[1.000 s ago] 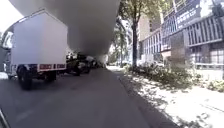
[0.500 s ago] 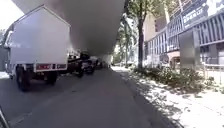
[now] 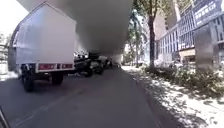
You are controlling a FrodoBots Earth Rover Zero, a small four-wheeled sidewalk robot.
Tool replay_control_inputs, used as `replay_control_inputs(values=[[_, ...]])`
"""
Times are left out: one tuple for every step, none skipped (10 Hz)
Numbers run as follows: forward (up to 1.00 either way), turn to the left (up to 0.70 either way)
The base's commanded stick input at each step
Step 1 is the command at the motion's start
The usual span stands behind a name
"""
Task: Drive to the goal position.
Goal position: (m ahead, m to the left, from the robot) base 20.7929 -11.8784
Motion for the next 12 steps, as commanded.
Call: replay_control_inputs(values=[[0.45,0.0],[0.45,0.0],[0.45,0.0],[0.45,0.0],[0.45,0.0],[0.07,0.0],[0.0,0.0],[0.0,0.0],[0.0,0.0],[0.0,0.0],[0.0,0.0],[0.0,0.0]])
